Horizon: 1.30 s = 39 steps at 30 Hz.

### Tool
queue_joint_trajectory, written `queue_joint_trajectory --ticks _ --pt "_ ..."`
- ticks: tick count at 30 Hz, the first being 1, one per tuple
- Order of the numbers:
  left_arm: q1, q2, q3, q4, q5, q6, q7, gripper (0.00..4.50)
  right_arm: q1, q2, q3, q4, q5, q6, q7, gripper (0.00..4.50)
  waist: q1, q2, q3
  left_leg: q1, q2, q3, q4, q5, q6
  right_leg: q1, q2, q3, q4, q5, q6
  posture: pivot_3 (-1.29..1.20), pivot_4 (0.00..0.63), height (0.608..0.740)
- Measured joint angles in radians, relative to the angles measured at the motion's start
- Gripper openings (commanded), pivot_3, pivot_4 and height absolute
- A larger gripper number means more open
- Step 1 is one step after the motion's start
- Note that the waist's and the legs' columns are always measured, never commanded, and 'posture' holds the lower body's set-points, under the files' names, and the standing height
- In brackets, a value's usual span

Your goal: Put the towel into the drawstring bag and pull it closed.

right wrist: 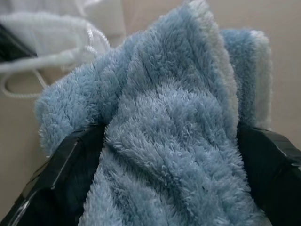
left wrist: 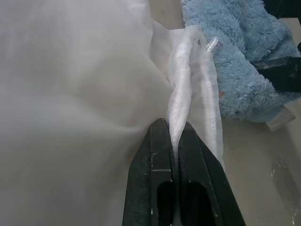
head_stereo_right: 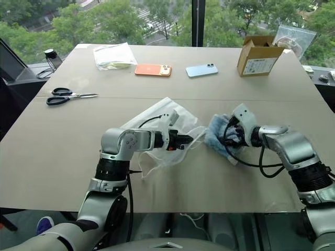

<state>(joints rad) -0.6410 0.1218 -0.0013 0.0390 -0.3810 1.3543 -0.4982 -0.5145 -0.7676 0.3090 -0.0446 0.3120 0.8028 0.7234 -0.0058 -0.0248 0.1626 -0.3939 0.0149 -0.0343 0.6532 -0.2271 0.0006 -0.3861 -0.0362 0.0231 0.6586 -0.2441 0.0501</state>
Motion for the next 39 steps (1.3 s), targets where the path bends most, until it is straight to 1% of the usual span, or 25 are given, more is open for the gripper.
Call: queue_joint_trajectory --ticks 3,5,6,8,9,10,11,12,15,16,17,18,20,22,23,25,27,29,30,32,34,37,39 --pt "0.000 -0.012 0.018 0.009 -0.007 0.008 0.020 0.04 -0.009 -0.006 0.036 0.023 -0.059 -0.078 0.050 4.50 -0.002 -0.002 -0.004 0.000 0.000 -0.001 0.000 0.000 0.000 0.001 0.000 0.000 0.000 0.000 0.000 0.00 0.150 0.740" --pt "0.000 -0.019 0.031 0.010 -0.014 0.014 0.035 0.00 -0.017 -0.006 0.052 0.050 -0.097 -0.131 0.083 3.97 -0.002 -0.004 -0.007 0.001 0.000 -0.001 0.000 0.000 0.000 0.002 0.000 -0.001 0.000 0.000 0.000 0.00 0.150 0.740" --pt "0.000 -0.018 0.031 0.010 -0.014 0.014 0.039 0.00 -0.019 -0.004 0.056 0.059 -0.103 -0.142 0.093 3.79 -0.002 -0.005 -0.008 0.002 0.000 -0.001 0.000 0.000 0.000 0.003 0.000 -0.001 0.000 0.000 0.000 0.00 0.150 0.740" --pt "0.000 -0.019 0.031 0.010 -0.015 0.014 0.048 0.00 -0.024 0.009 0.067 0.091 -0.120 -0.175 0.130 2.90 -0.002 -0.007 -0.010 0.008 0.000 -0.002 -0.001 0.000 0.000 0.010 -0.001 -0.001 -0.002 0.000 0.000 0.00 0.150 0.740" --pt "0.000 -0.019 0.031 0.010 -0.015 0.014 0.050 0.00 -0.024 0.012 0.067 0.097 -0.122 -0.177 0.139 2.63 -0.002 -0.008 -0.011 0.010 0.000 -0.002 -0.001 0.000 0.000 0.012 -0.001 -0.001 -0.003 -0.001 -0.002 0.00 0.150 0.740" --pt "0.000 -0.022 0.031 0.010 -0.016 0.014 0.056 0.00 -0.022 0.015 0.067 0.101 -0.125 -0.178 0.153 2.13 -0.002 -0.009 -0.011 0.011 0.000 -0.002 -0.001 0.000 0.000 0.012 -0.001 -0.001 -0.003 -0.002 -0.004 0.00 0.150 0.740" --pt "0.000 -0.024 0.031 0.010 -0.016 0.014 0.060 0.00 -0.021 0.015 0.066 0.101 -0.126 -0.178 0.159 1.78 -0.002 -0.009 -0.011 0.011 -0.001 -0.002 -0.001 0.000 0.000 0.012 -0.002 -0.001 -0.003 -0.002 -0.004 0.00 0.150 0.740" --pt "0.000 -0.026 0.031 0.010 -0.016 0.014 0.063 0.00 -0.014 0.014 0.056 0.099 -0.126 -0.178 0.166 1.24 0.000 -0.010 -0.011 0.011 -0.002 -0.003 -0.001 0.000 0.000 0.012 -0.002 -0.001 -0.003 -0.002 -0.004 0.00 0.150 0.740" --pt "0.000 -0.028 0.031 0.011 -0.017 0.013 0.067 0.00 0.058 0.013 -0.040 0.059 -0.076 -0.145 0.171 0.23 0.010 -0.009 -0.011 0.009 -0.003 -0.005 -0.001 0.000 0.000 0.012 -0.003 -0.003 -0.002 -0.003 -0.003 0.00 0.150 0.740" --pt "0.000 -0.027 0.031 0.012 -0.017 0.012 0.067 0.00 0.093 0.014 -0.087 0.028 -0.042 -0.122 0.171 0.12 0.014 -0.009 -0.011 0.007 -0.004 -0.005 -0.002 0.000 0.000 0.010 -0.004 -0.002 -0.002 -0.004 -0.002 0.00 0.150 0.740" --pt "0.000 -0.028 0.031 0.012 -0.022 0.009 0.066 0.00 0.135 0.015 -0.145 -0.013 0.001 -0.103 0.171 0.10 0.019 -0.009 -0.011 0.003 -0.004 -0.005 -0.002 0.000 0.000 0.007 -0.004 -0.003 -0.002 -0.002 0.001 0.00 0.150 0.740" --pt "0.000 -0.026 0.031 0.013 -0.026 0.007 0.064 0.00 0.170 0.020 -0.183 -0.046 0.032 -0.091 0.173 0.10 0.020 -0.009 -0.011 0.000 -0.004 -0.007 -0.002 0.000 0.000 0.005 -0.004 -0.005 -0.002 -0.001 0.001 0.00 0.150 0.740" --pt "-0.006 -0.018 0.030 0.015 -0.036 -0.002 0.057 0.00 0.282 0.071 -0.282 -0.184 0.161 -0.028 0.171 0.10 0.017 -0.006 -0.009 -0.005 -0.004 -0.008 -0.004 0.000 -0.001 -0.001 -0.005 -0.004 -0.002 -0.001 -0.001 0.00 0.150 0.740" --pt "-0.013 -0.011 0.025 0.015 -0.038 -0.011 0.050 0.00 0.316 0.103 -0.323 -0.273 0.234 0.003 0.159 0.10 0.011 0.000 -0.005 -0.006 -0.005 -0.007 -0.005 0.000 0.000 -0.004 -0.005 0.000 -0.002 -0.001 0.000 0.00 0.150 0.740" --pt "-0.019 -0.002 0.014 0.019 -0.038 -0.018 0.042 0.00 0.330 0.126 -0.348 -0.355 0.290 0.024 0.143 0.09 0.007 0.002 -0.004 -0.007 -0.006 -0.006 -0.006 0.000 0.000 -0.006 -0.005 0.001 -0.001 -0.001 0.000 0.00 0.150 0.740" --pt "-0.023 0.013 -0.002 0.023 -0.039 -0.029 0.030 0.00 0.322 0.158 -0.359 -0.430 0.333 0.027 0.117 0.09 0.000 0.001 -0.004 -0.007 -0.006 -0.005 -0.006 0.000 0.000 -0.006 -0.005 0.000 -0.001 -0.002 0.003 0.00 0.150 0.740" --pt "-0.023 0.029 -0.011 0.025 -0.046 -0.035 0.010 0.00 0.295 0.194 -0.332 -0.445 0.328 0.017 0.090 0.09 -0.007 0.001 -0.003 -0.007 -0.006 -0.003 -0.006 0.000 0.000 -0.007 -0.005 0.000 -0.001 -0.003 0.004 0.00 0.150 0.740" --pt "-0.024 0.044 -0.022 0.026 -0.055 -0.037 -0.012 0.00 0.251 0.217 -0.252 -0.412 0.272 -0.020 0.076 0.09 -0.011 0.001 -0.003 -0.007 -0.006 -0.001 -0.006 0.000 0.000 -0.008 -0.005 0.001 0.000 -0.003 0.004 0.00 0.150 0.740" --pt "-0.025 0.051 -0.036 0.026 -0.056 -0.039 -0.024 0.00 0.216 0.229 -0.173 -0.365 0.211 -0.059 0.074 0.09 -0.011 0.002 -0.002 -0.007 -0.006 -0.001 -0.006 0.000 0.000 -0.008 -0.005 0.001 0.000 -0.003 0.004 0.00 0.150 0.740" --pt "-0.024 0.060 -0.042 0.026 -0.057 -0.040 -0.029 0.00 0.178 0.247 -0.108 -0.308 0.154 -0.090 0.071 0.09 -0.011 0.002 -0.001 -0.008 -0.006 -0.001 -0.006 0.000 0.000 -0.009 -0.005 0.001 0.001 -0.003 0.004 0.00 0.150 0.740" --pt "-0.024 0.059 -0.039 0.025 -0.057 -0.046 -0.029 0.00 0.116 0.277 -0.029 -0.203 0.074 -0.134 0.068 0.09 -0.012 0.002 -0.001 -0.008 -0.006 -0.001 -0.006 0.000 0.000 -0.009 -0.005 0.002 0.001 -0.002 0.002 0.00 0.150 0.740" --pt "-0.015 0.045 0.001 0.025 -0.062 -0.045 -0.017 0.00 0.093 0.295 0.008 -0.141 0.038 -0.167 0.077 0.08 -0.009 0.002 -0.001 -0.009 -0.006 -0.001 -0.006 0.000 0.000 -0.010 -0.005 0.002 0.001 -0.001 0.000 0.00 0.150 0.740" --pt "-0.010 0.041 0.033 0.025 -0.075 -0.035 -0.006 0.00 0.078 0.287 0.034 -0.118 0.004 -0.195 0.088 0.08 -0.009 0.002 0.000 -0.009 -0.006 -0.001 -0.006 0.000 0.000 -0.010 -0.005 0.002 0.000 -0.001 0.000 0.00 0.150 0.740"
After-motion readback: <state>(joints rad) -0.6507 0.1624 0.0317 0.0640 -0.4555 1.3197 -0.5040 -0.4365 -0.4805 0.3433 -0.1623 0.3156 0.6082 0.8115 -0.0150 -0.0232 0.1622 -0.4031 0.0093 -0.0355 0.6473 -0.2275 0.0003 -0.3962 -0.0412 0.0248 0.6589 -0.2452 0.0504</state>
